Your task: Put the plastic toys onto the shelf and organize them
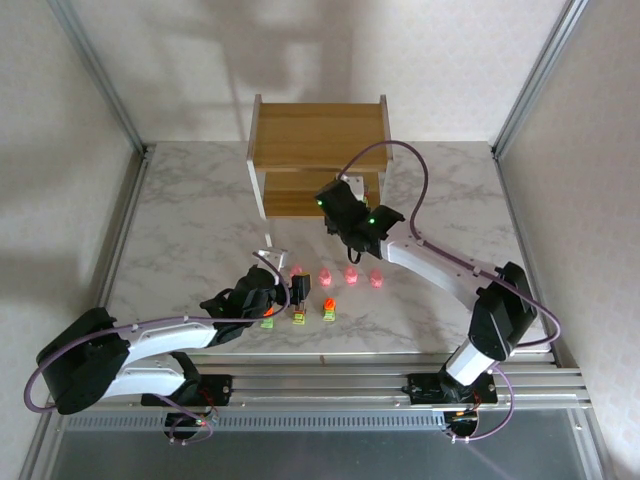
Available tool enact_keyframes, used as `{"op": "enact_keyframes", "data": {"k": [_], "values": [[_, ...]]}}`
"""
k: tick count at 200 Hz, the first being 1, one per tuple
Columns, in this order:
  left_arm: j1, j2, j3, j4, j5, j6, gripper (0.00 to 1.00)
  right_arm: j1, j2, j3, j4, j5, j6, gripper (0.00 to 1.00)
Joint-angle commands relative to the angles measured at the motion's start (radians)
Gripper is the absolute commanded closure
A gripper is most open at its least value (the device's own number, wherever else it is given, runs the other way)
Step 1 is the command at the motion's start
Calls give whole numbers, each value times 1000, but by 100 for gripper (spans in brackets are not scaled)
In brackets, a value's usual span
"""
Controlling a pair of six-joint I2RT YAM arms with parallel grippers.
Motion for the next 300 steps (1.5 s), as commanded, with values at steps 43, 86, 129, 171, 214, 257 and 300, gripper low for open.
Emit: {"op": "enact_keyframes", "data": {"k": [43, 86, 129, 171, 214, 257, 300], "values": [[5, -16, 2, 4, -15, 13, 12, -32, 64, 60, 42, 0, -32, 81], [5, -21, 0, 5, -18, 14, 12, -41, 86, 64, 60, 10, -43, 80], [8, -21, 1, 5, -22, 14, 12, -44, 96, 47, 92, 33, -45, 80], [9, -19, 0, 5, -21, 14, 12, -47, 112, 38, 116, 43, -51, 80], [10, -21, 1, 4, -20, 14, 12, -46, 115, 27, 114, 56, -47, 76], [11, -22, 1, 4, -18, 14, 12, -47, 112, 8, 112, 68, -42, 73], [11, -23, 1, 2, -18, 14, 12, -47, 110, -5, 114, 63, -39, 69]]}}
